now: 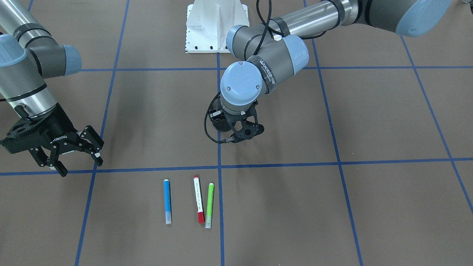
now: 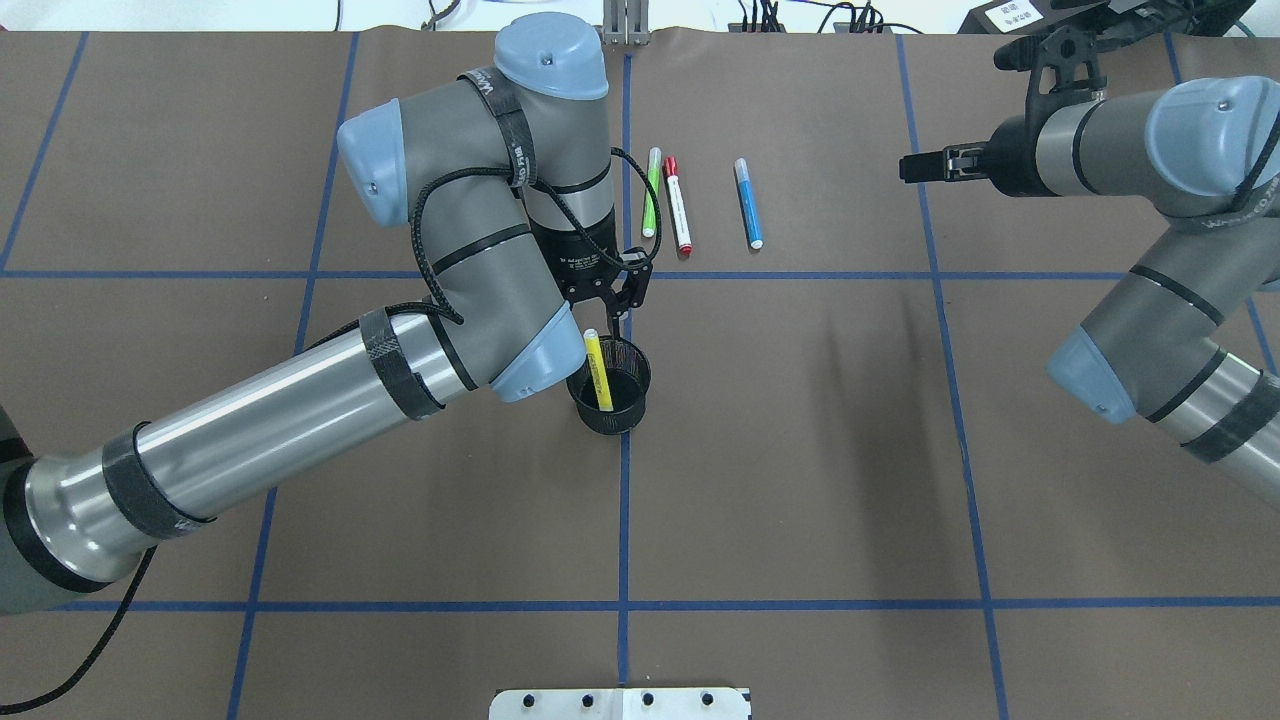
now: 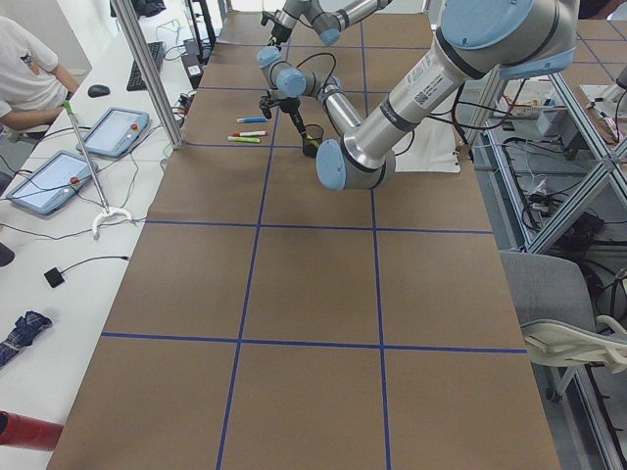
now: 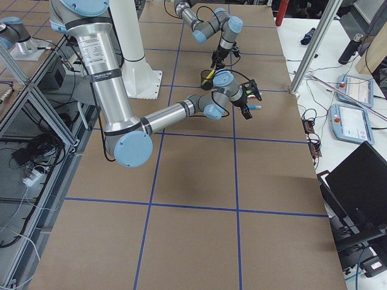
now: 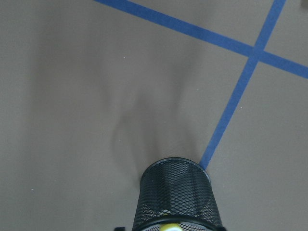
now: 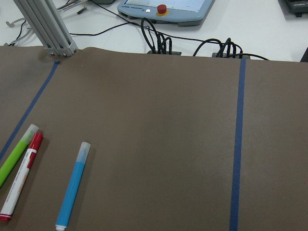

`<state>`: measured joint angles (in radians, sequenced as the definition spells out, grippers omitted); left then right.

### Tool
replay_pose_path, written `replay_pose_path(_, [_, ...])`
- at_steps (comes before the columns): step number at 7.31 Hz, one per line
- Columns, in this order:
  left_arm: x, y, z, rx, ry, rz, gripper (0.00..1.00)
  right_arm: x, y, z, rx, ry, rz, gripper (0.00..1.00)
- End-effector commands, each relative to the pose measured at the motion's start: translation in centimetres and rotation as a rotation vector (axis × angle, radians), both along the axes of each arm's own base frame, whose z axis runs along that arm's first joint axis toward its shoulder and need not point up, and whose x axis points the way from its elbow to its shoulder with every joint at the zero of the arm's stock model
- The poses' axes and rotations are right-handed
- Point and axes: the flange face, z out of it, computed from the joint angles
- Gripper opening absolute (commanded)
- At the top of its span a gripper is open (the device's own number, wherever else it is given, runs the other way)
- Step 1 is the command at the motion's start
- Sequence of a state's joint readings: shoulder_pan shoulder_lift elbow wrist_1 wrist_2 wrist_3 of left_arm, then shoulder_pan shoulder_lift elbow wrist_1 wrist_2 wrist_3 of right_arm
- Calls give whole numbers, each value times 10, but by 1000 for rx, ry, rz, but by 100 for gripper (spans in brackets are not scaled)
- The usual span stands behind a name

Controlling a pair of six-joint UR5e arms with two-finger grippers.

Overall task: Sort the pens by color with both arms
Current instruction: 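Grasp the yellow highlighter in the cup with the left gripper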

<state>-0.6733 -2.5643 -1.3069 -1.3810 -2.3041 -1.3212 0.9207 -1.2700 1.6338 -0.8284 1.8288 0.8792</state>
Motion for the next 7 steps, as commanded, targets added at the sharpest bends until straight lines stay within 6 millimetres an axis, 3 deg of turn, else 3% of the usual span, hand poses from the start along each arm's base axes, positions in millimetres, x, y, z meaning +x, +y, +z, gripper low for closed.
replay_pose_path(1, [-2,1,-2,7,3,-3,14,0,0,0,2,2,-1,99])
replay_pose_path(2, [-2,1,-1,7,0,-6,0,2,1,6,-3,9,-3,99])
replay_pose_path(4, [-8,-4,-2,9,2,-14,0,5,6,15,4,5,-3,99])
replay_pose_path(5, [-25,-8,-16,23,23,-37,0,6,6,15,4,5,-3,99])
replay_pose_path(7, [-105,10,-54,68,77,-95,0,5,6,14,4,3,-3,99])
